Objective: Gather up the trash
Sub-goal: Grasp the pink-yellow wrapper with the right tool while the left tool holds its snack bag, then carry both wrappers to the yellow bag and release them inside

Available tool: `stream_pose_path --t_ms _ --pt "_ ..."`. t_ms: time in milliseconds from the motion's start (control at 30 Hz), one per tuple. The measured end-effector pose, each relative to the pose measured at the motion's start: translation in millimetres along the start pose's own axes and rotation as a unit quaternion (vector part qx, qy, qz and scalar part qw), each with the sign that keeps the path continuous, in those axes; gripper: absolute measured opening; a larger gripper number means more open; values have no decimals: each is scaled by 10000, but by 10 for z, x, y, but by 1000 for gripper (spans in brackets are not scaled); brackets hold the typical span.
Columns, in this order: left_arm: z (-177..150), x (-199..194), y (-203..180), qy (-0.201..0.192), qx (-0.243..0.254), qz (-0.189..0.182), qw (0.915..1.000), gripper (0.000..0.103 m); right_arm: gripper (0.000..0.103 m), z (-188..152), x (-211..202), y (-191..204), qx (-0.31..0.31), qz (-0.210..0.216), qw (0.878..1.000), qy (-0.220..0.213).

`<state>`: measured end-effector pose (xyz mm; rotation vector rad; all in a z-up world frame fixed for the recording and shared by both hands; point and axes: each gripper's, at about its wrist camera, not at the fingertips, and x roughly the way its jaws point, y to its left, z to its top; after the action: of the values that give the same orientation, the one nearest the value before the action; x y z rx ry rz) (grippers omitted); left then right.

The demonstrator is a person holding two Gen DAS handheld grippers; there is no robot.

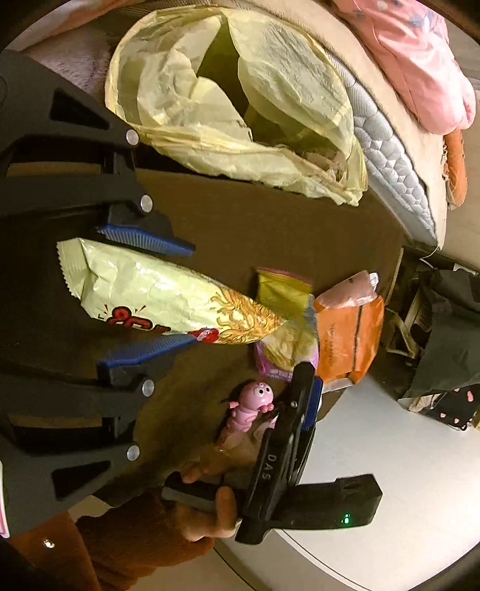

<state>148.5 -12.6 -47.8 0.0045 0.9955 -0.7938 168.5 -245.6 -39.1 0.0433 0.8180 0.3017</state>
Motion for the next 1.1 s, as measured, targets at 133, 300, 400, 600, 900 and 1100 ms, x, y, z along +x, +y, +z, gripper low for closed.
stream_pose_path --t_ms 133,300,400,600,900,1100 --pt "-22 -53 42 0 -67 138 9999 44 56 13 287 -73 -28 359 9973 639" --pt "-61 -199 61 -94 0 252 9996 45 43 -183 282 50 -127 523 9965 645" --pt "-57 -211 83 -80 8 300 9995 45 23 -254 171 120 -211 421 9976 500" --pt "-47 -113 -33 65 250 204 9995 45 13 -166 -321 51 195 131 9997 -107" --pt "132 240 -461 436 1229 485 9903 46 13 -102 -942 -118 499 -587 9944 -726" --pt "290 545 -625 723 1401 601 9857 46 13 -203 -1070 -213 694 -703 9918 -807"
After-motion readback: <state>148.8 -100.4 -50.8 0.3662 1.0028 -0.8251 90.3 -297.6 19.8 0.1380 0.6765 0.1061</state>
